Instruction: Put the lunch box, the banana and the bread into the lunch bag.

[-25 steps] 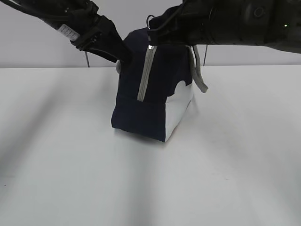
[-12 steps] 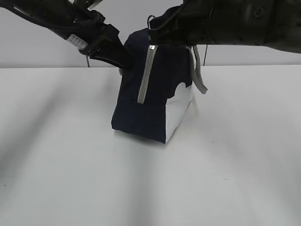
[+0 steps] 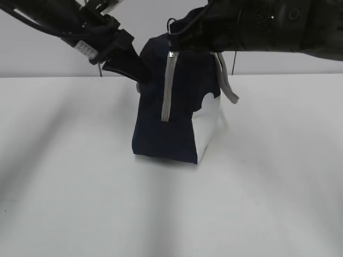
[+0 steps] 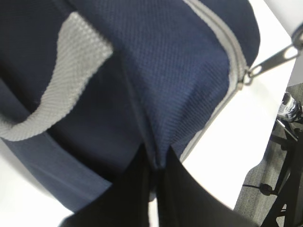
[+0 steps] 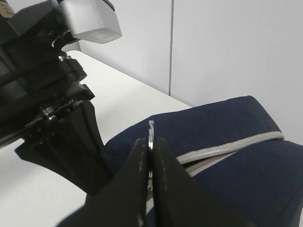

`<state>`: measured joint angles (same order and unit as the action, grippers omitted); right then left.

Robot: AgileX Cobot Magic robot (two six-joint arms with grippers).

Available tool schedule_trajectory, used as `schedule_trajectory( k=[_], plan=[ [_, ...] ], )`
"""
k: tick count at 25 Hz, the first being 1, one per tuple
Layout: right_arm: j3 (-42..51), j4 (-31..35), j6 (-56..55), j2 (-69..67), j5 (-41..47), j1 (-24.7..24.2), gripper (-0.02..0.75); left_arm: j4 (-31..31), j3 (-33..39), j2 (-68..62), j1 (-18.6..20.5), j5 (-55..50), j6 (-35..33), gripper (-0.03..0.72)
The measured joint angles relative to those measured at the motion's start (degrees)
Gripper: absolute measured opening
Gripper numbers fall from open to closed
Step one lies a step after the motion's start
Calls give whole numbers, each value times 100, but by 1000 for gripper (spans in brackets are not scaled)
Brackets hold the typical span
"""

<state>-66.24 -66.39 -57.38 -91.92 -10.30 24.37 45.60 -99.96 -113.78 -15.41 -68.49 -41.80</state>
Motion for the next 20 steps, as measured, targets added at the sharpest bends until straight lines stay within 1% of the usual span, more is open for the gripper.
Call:
schedule_trajectory(
  k=[7, 20],
  plan=[
    [0, -8, -13, 0, -30, 0, -16, -293, 0, 78, 0, -67, 487, 3],
    [-167, -209, -13, 0, 11, -29, -16, -263, 0, 90, 0, -68, 525, 3]
  ],
)
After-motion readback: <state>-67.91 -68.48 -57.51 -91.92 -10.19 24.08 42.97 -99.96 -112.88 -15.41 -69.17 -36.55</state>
